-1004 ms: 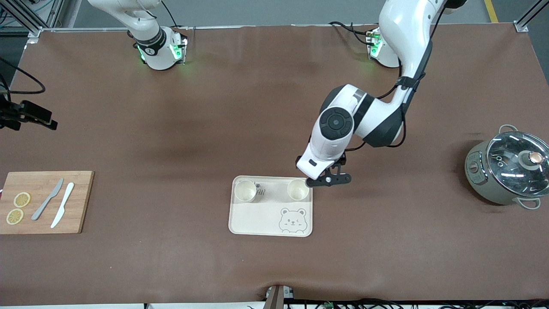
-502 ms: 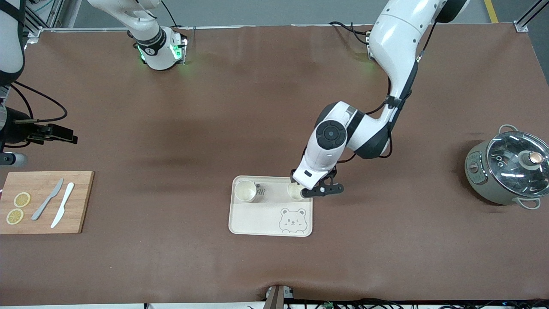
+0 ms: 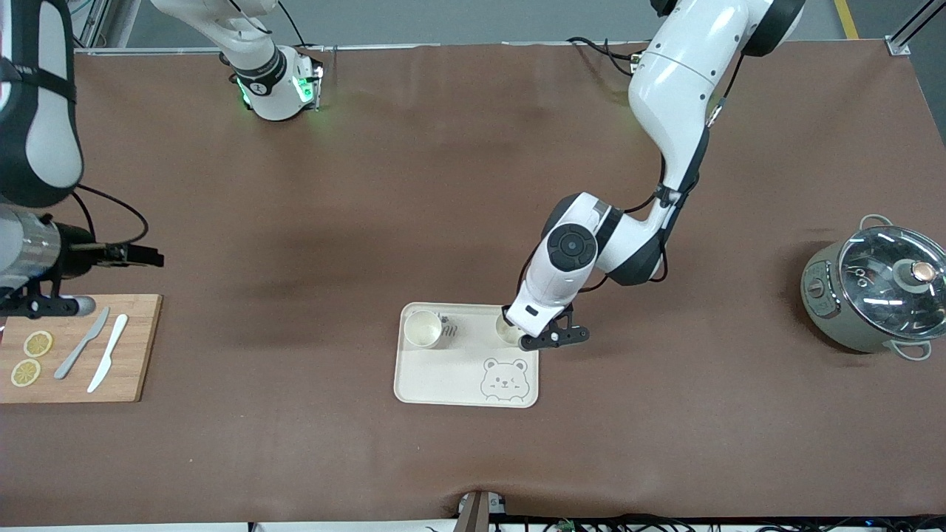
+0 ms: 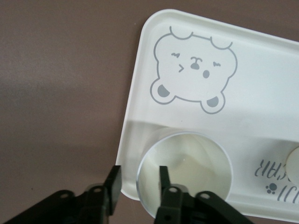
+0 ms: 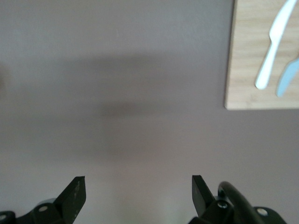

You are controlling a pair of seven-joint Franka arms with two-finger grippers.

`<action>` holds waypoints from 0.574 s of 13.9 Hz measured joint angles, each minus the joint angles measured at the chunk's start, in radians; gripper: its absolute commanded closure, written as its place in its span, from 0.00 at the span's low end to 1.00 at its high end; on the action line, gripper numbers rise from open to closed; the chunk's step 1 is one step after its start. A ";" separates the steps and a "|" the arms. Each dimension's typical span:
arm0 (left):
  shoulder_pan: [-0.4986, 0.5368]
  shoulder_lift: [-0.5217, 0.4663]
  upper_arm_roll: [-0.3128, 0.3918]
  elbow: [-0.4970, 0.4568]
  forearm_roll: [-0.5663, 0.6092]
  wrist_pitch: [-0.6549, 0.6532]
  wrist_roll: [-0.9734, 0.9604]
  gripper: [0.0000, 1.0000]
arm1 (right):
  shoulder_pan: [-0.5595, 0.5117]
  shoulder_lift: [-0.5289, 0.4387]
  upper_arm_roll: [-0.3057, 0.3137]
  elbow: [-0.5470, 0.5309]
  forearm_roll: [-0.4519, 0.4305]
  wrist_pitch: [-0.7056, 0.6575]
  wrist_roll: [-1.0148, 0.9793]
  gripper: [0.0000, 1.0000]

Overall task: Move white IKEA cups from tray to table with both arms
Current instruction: 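Reach the right gripper to the other white cup and grasp it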

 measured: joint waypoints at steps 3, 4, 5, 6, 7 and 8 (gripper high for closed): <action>0.000 0.002 0.000 0.002 -0.004 0.001 0.000 1.00 | 0.050 0.090 0.003 0.000 0.070 0.153 0.042 0.00; 0.001 0.002 0.000 0.007 -0.004 0.002 -0.001 1.00 | 0.079 0.121 0.004 0.000 0.087 0.205 0.092 0.00; 0.003 0.001 0.001 0.014 -0.004 0.003 -0.001 1.00 | 0.108 0.152 0.005 0.000 0.100 0.246 0.133 0.00; 0.008 -0.004 0.001 0.021 -0.004 0.003 -0.003 1.00 | 0.144 0.184 0.007 0.000 0.108 0.287 0.160 0.00; 0.015 -0.013 0.001 0.026 -0.004 0.001 -0.006 1.00 | 0.182 0.210 0.008 0.000 0.111 0.327 0.174 0.00; 0.022 -0.030 0.001 0.027 -0.004 -0.009 -0.012 1.00 | 0.223 0.231 0.009 0.000 0.112 0.359 0.187 0.00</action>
